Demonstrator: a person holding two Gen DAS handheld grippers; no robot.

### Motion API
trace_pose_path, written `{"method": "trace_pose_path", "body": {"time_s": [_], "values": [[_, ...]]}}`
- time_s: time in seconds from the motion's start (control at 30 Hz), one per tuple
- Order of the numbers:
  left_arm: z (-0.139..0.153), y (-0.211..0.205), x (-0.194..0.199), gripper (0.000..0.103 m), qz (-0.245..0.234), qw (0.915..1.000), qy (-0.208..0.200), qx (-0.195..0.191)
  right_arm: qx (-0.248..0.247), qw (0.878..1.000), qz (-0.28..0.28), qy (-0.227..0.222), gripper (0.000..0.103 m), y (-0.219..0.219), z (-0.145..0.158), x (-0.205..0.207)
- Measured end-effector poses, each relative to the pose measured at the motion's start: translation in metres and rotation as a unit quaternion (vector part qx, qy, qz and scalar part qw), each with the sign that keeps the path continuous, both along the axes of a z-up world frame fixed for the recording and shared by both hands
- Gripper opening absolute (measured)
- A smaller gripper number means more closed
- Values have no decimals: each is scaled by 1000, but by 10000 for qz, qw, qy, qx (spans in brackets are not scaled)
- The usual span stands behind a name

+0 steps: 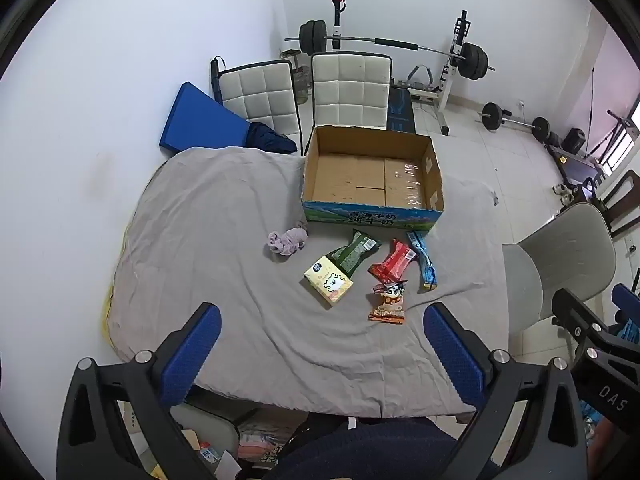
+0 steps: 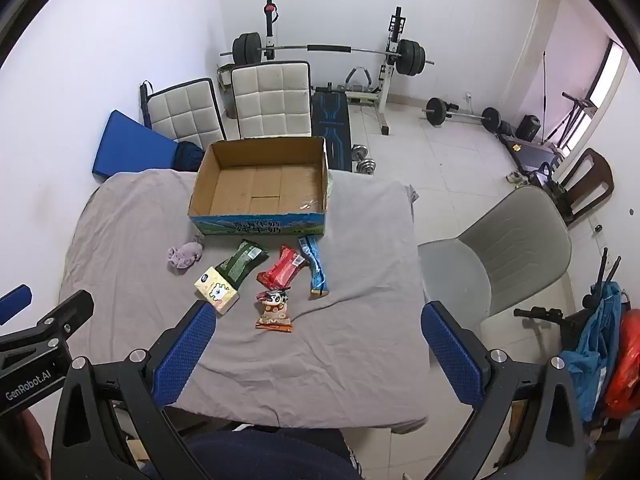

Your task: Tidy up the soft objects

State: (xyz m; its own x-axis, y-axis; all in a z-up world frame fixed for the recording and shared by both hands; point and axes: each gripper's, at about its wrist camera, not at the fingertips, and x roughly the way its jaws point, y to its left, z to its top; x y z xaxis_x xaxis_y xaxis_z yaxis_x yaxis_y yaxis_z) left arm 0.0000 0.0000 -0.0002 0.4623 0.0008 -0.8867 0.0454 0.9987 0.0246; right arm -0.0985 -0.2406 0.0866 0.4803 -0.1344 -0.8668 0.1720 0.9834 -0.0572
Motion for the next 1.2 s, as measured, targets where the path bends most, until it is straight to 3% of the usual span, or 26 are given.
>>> {"method": "trace_pose_path", "body": {"time_s": [0.23, 0.33, 1.2], "values": [[-1, 6, 1, 103, 0, 10000, 27, -73, 31, 9998, -34, 195, 103, -4, 0, 12], [-1, 0, 1, 103, 17, 10000, 39, 27, -5, 10000, -41, 28, 103, 0, -2, 1], [4, 4, -1, 103, 50, 9999, -79, -78, -81, 9999, -47, -48, 103, 7, 6, 0]]}}
